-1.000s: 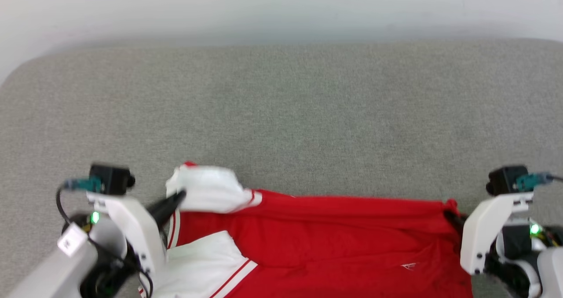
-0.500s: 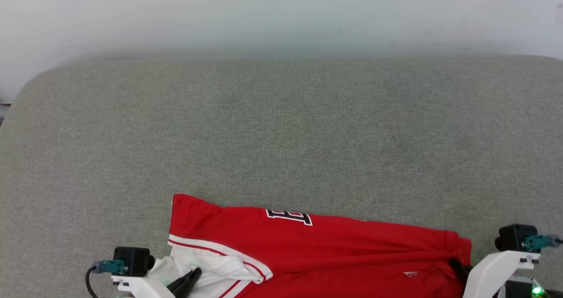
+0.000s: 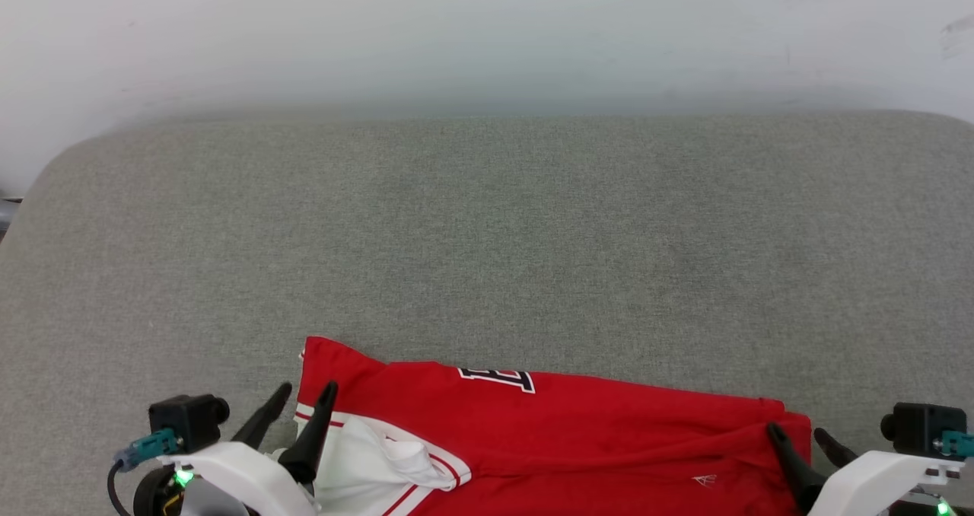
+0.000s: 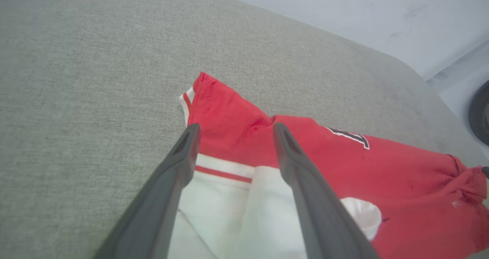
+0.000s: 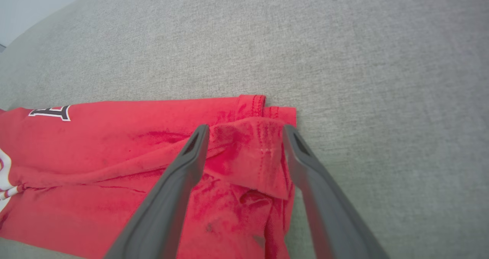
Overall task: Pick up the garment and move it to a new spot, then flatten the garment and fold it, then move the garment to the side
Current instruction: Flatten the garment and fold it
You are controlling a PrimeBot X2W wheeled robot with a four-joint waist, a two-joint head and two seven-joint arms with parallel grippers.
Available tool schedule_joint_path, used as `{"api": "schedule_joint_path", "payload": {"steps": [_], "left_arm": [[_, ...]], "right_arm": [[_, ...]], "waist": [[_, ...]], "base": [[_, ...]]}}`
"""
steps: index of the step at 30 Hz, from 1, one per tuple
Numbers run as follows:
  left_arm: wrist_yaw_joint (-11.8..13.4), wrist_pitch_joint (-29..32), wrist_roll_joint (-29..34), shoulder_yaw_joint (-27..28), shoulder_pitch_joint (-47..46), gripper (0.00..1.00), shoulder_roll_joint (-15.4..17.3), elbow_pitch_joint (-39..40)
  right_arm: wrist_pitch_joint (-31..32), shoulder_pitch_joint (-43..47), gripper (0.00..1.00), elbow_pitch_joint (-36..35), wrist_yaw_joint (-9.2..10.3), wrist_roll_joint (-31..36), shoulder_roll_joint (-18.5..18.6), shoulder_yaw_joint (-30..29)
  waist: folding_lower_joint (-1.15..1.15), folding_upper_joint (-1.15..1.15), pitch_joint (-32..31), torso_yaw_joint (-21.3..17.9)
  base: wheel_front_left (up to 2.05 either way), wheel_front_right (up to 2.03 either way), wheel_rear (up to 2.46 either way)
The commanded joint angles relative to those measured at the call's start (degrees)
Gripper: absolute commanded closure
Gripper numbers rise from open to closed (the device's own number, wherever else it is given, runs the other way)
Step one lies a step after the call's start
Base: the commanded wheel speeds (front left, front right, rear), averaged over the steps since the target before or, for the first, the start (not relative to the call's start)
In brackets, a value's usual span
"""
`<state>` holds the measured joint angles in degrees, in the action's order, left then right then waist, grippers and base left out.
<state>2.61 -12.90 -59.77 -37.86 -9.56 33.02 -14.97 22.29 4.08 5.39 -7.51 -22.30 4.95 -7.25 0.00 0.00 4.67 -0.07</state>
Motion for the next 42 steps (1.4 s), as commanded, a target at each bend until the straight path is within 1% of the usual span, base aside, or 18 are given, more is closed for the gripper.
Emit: {"api": "schedule_joint_path", "payload": {"steps": [1, 2, 4, 7, 12, 15, 20, 23, 25, 32, 33, 35, 36, 37, 38, 40, 42], "left_arm": [[0.94, -1.48, 1.28, 2.15, -0.51, 0.00, -0.83, 1.26], [0.94, -1.48, 1.28, 2.15, -0.51, 0.00, -0.83, 1.26], [1.80, -2.07, 3.06, 4.47, -0.52, 0.00, -1.55, 2.80], [3.13, -2.31, 7.20, 9.65, 0.27, 0.00, -3.25, 5.78], [5.20, -2.36, 18.05, 17.36, 2.40, 0.00, -6.16, 11.56], [5.93, -2.37, 23.73, 20.22, 3.84, 0.00, -7.98, 14.48], [5.57, -2.38, 29.88, 23.15, 5.84, 0.00, -9.82, 17.42], [5.19, -2.37, 31.66, 24.23, 7.13, 0.00, -10.85, 18.33], [4.84, -2.38, 32.24, 24.60, 7.88, 0.00, -11.57, 18.78], [3.10, -2.39, 33.55, 25.00, 8.05, 0.00, -13.24, 18.47], [2.49, -2.39, 34.02, 25.02, 8.04, 0.00, -13.46, 18.09], [2.08, -2.39, 34.19, 24.91, 7.95, 0.00, -13.50, 17.82], [1.99, -2.38, 34.35, 24.92, 7.92, 0.00, -13.53, 17.69], [1.90, -2.39, 34.47, 25.00, 7.90, 0.00, -13.54, 17.65], [1.79, -2.39, 34.51, 25.11, 7.90, 0.00, -13.61, 17.61], [1.70, -2.39, 34.69, 25.31, 7.97, 0.00, -13.71, 17.59], [1.73, -2.38, 35.02, 25.45, 8.06, 0.00, -13.72, 17.64]], "right_arm": [[0.27, 1.07, 0.00, -2.09, 0.05, 0.63, -0.19, -0.71], [0.27, 1.07, 0.00, -2.09, 0.05, 0.63, -0.19, -0.71], [1.19, 1.55, 0.00, -3.71, 0.05, 0.96, -0.12, -1.63], [3.73, 1.74, 0.00, -6.09, 0.05, 1.66, 0.11, -3.34], [9.09, 1.25, 0.00, -8.70, 0.05, 3.18, 1.81, -5.25], [12.33, 1.26, 0.00, -9.51, 0.05, 3.76, 2.92, -5.74], [16.82, 1.48, 0.00, -10.37, 0.05, 4.06, 4.63, -5.52], [18.85, 1.06, 0.00, -9.51, 0.05, 3.88, 5.25, -4.40], [19.19, 0.08, 0.00, -8.38, 0.05, 3.40, 4.76, -3.58], [19.87, -2.44, 0.00, -1.66, 0.05, 2.61, 3.42, -0.73], [19.69, -2.81, 0.00, 2.45, 0.05, 1.73, 2.62, 0.08], [20.02, -3.01, 0.00, 5.39, 0.05, 1.06, 2.11, 0.83], [20.24, -2.93, 0.52, 6.84, 0.04, 0.58, 1.85, 1.34], [20.37, -2.75, 0.67, 7.94, 0.03, 0.17, 1.72, 1.95], [20.52, -2.62, 1.00, 8.90, 0.02, -0.49, 1.53, 2.40], [20.36, -2.85, 1.00, 10.01, 0.02, -1.46, 1.57, 3.07], [19.49, -3.46, 1.00, 10.12, 0.04, -2.14, 2.38, 3.25]], "waist": [[0.00, 0.00, -0.24, 0.15], [0.00, 0.00, -0.24, 0.15], [0.00, 0.00, -0.43, 0.34], [0.00, 0.00, -0.59, 0.56], [0.00, 0.00, -0.02, 1.01], [0.00, 0.00, 0.20, 1.37], [0.00, 0.00, 0.85, 1.99], [0.00, 0.00, 1.19, 2.13], [0.00, 0.00, 1.59, 2.28], [0.00, 0.00, 2.72, 3.25], [0.00, 0.00, 3.05, 3.47], [0.00, 0.00, 3.22, 3.57], [0.00, 0.00, 3.22, 3.60], [0.00, 0.00, 3.24, 3.59], [0.00, 0.00, 3.28, 3.56], [0.00, 0.00, 3.30, 3.40], [0.00, 0.00, 3.32, 3.13]], "base": [[0.00, 0.00, 0.00], [0.00, 0.00, 0.00], [0.00, 0.00, 0.00], [0.00, 0.00, 0.00], [0.00, 0.00, 0.00], [0.00, 0.00, 0.00], [0.00, 0.00, 0.00], [0.00, 0.00, 0.00], [0.00, 0.00, 0.00], [0.00, 0.00, 0.00], [0.00, 0.00, 0.00], [0.00, 0.00, 0.00], [0.00, 0.00, 0.00], [0.00, 0.00, 0.00], [0.00, 0.00, 0.00], [0.00, 0.00, 0.00], [0.00, 0.00, 0.00]]}}
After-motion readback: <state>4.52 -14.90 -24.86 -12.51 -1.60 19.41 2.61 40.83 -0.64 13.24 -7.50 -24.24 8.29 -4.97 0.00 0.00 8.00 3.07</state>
